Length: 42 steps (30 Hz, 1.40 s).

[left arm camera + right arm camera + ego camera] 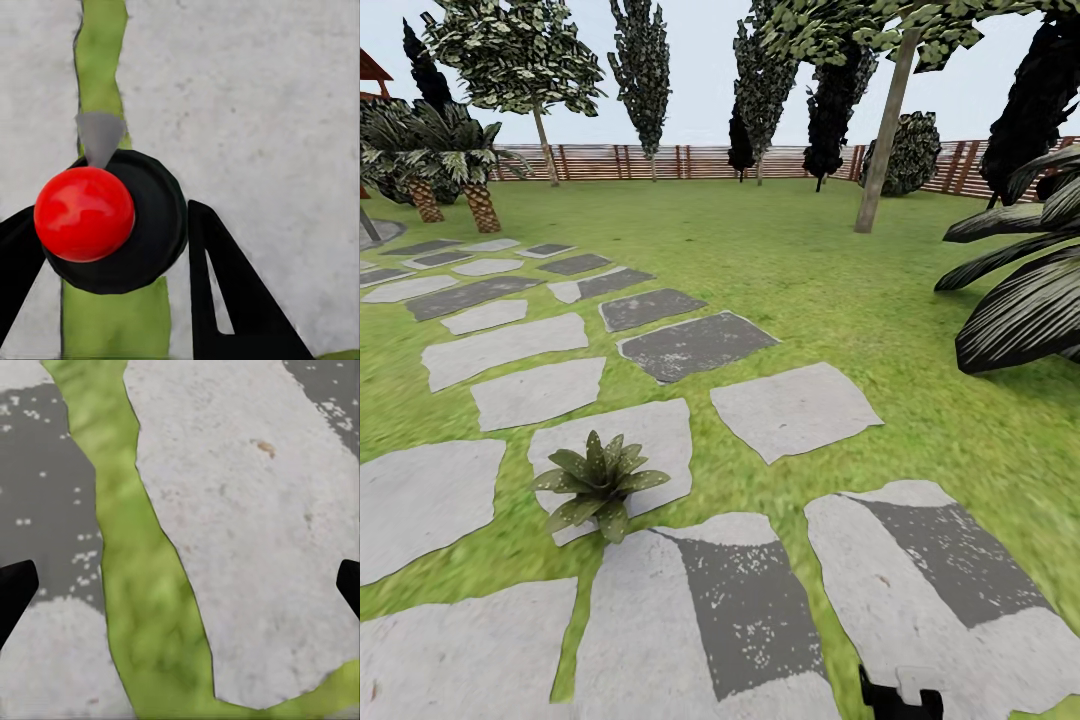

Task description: Pick up the pesticide atomizer in the garden and spray insectifuge to fully cover both potted plants in the garden.

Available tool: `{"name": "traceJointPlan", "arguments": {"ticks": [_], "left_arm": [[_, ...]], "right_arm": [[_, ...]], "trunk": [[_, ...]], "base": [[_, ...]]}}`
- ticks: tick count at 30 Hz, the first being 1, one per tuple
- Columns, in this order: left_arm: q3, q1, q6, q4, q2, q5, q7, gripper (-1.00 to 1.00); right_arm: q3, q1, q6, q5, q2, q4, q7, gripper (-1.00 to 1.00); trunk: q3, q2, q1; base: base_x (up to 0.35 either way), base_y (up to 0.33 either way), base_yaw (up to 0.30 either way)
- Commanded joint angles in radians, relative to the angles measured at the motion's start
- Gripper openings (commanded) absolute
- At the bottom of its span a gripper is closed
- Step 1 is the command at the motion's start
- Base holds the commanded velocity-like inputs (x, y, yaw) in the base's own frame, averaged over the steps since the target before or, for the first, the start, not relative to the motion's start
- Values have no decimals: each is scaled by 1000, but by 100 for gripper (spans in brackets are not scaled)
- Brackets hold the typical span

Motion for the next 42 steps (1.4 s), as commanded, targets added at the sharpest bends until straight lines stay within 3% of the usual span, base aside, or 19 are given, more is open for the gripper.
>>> {"name": "traceJointPlan", "arguments": {"ticks": [1, 4, 8, 21, 42], "left_arm": [[7, 5, -16, -1, 1, -3, -6, -100], [7, 27, -124, -2, 2, -5, -5, -100], [7, 34, -163, -2, 2, -5, -4, -100], [7, 35, -173, -2, 0, -2, -4, -100], [9, 35, -169, -1, 0, -1, -2, -100]], "right_arm": [[-8, -1, -4, 9, -1, 2, -1, 100], [-9, -1, -3, 8, -3, 3, -3, 100], [-8, -1, -3, 8, -4, 4, -3, 100], [-8, -1, -4, 6, -1, 4, -3, 100], [-8, 0, -3, 6, 1, 6, -3, 100]], "trunk": [[-1, 0, 0], [-1, 0, 0], [-1, 0, 0], [-1, 0, 0], [20, 0, 0]], "base": [[0, 0, 0], [0, 0, 0], [0, 0, 0], [144, -141, -4], [104, -281, -174]]}}
